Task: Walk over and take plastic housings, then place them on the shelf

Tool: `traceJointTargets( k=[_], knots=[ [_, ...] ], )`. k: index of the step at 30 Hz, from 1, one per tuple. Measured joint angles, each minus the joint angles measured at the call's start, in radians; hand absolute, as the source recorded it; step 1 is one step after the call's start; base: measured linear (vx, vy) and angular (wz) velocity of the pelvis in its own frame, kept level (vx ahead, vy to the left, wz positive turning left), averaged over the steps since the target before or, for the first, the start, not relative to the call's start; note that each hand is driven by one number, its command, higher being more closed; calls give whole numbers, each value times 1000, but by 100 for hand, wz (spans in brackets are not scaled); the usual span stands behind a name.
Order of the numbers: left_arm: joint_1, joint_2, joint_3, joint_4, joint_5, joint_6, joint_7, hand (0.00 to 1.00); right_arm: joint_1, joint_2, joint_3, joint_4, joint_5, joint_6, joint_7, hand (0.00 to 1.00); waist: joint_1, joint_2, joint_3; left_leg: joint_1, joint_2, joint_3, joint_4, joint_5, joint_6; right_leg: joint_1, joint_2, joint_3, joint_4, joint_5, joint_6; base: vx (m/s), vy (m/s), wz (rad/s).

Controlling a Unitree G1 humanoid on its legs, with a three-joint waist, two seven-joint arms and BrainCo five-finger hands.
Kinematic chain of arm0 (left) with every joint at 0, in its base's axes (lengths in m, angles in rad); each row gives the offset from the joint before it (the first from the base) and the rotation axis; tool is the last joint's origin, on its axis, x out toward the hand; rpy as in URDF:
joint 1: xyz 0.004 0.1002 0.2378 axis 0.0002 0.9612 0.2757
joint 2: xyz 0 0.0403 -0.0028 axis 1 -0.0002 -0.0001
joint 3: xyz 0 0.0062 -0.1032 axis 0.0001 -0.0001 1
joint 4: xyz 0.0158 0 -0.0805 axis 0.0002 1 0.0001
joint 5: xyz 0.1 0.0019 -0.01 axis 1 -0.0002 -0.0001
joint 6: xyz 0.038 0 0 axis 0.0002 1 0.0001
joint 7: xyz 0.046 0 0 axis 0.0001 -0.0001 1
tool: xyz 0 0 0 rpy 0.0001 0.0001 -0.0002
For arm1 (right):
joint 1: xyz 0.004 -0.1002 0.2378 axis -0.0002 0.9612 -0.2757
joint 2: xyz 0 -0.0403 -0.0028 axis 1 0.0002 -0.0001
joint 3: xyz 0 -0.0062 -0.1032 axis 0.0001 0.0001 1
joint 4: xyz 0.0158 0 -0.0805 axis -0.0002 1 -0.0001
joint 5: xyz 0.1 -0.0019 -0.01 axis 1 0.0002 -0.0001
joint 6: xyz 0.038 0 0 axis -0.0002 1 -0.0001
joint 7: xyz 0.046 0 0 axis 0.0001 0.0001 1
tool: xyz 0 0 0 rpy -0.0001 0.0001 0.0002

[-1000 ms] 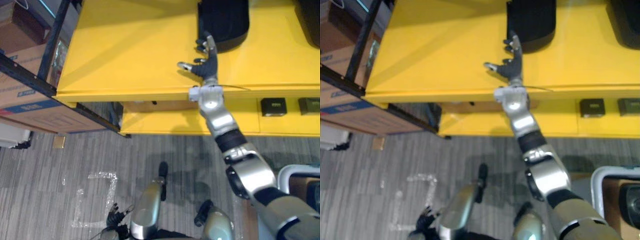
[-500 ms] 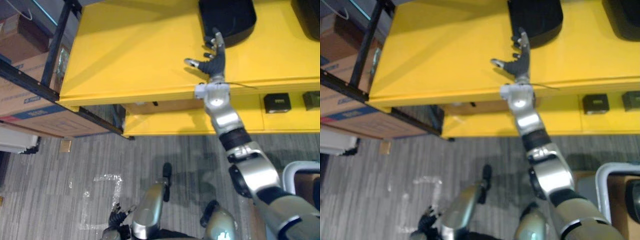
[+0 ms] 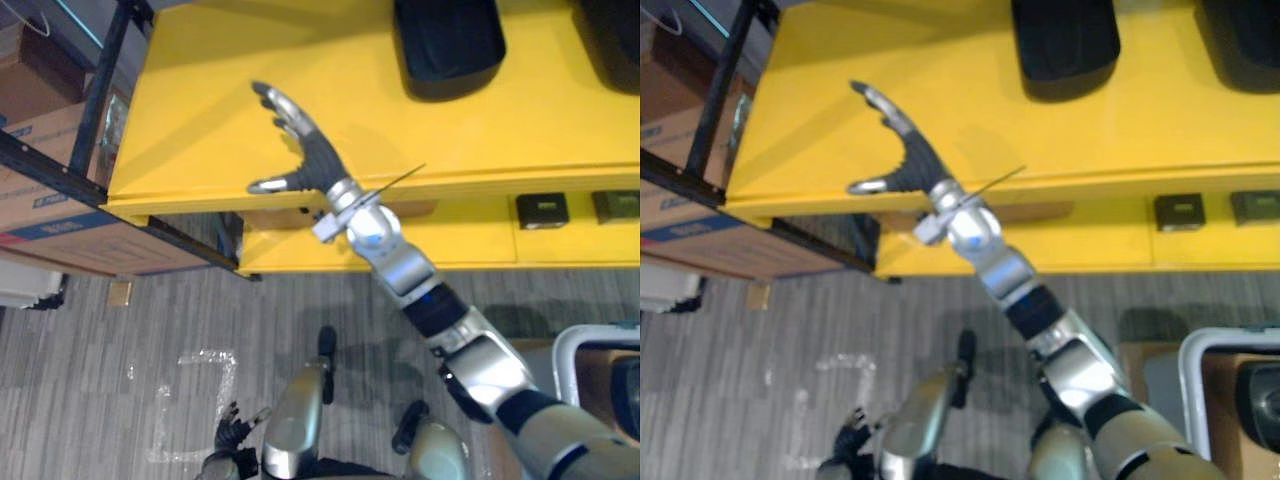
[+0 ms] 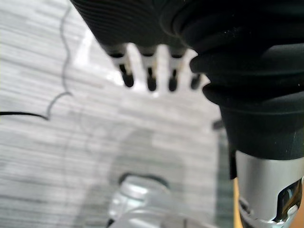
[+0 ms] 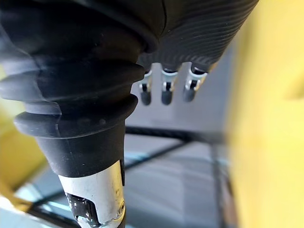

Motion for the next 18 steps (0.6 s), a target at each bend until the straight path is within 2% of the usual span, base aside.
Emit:
traceJointTargets(
  k=[1,3,5,7,10,12,15,18],
  knots=[
    [0,0,5,-1,0,-2,0,0,14,-2,-27,-22,-10,1,-19,0,-3,-6,-1,1,1,1,-1,0,0,0,1,1,0,1,0,-43,-3,-9],
    [3,1,16,1,21,-2,6,0,69,-26,-152,-70,-62,1,-123,0,-19,-34,-5,4,6,11,-14,6,-2,-9,6,15,-6,5,1,-47,8,-13],
    [5,7,21,2,37,-1,9,0,91,-53,-232,-73,-94,1,-187,0,-24,-45,-1,1,14,28,-18,8,-2,-22,13,30,-16,17,-1,-34,23,-26],
    [4,7,23,-1,44,-1,16,0,128,-126,-351,-73,-146,-3,-269,0,-34,-46,0,0,17,46,-24,9,3,-32,16,51,-31,39,4,-5,42,-30],
    [3,7,36,-7,44,7,17,0,128,-172,-399,-90,-148,-6,-307,0,-64,-48,1,1,15,58,-23,7,6,-35,16,64,-38,48,7,17,17,-14],
    [3,7,43,-20,43,10,17,0,128,-182,-405,-116,-146,-6,-320,0,-74,-49,1,5,17,67,-23,6,8,-36,16,75,-37,49,8,42,15,-13],
    [2,7,45,-27,42,20,17,0,130,-184,-413,-118,-130,-5,-324,0,-77,-50,2,22,20,80,-32,6,8,-33,14,84,-30,48,6,23,-4,-11],
    [2,7,48,-31,41,37,17,0,132,-199,-429,-107,-45,5,-314,0,-76,-50,2,23,20,81,-36,6,8,-38,11,84,-20,44,3,2,-3,-1]
  ],
)
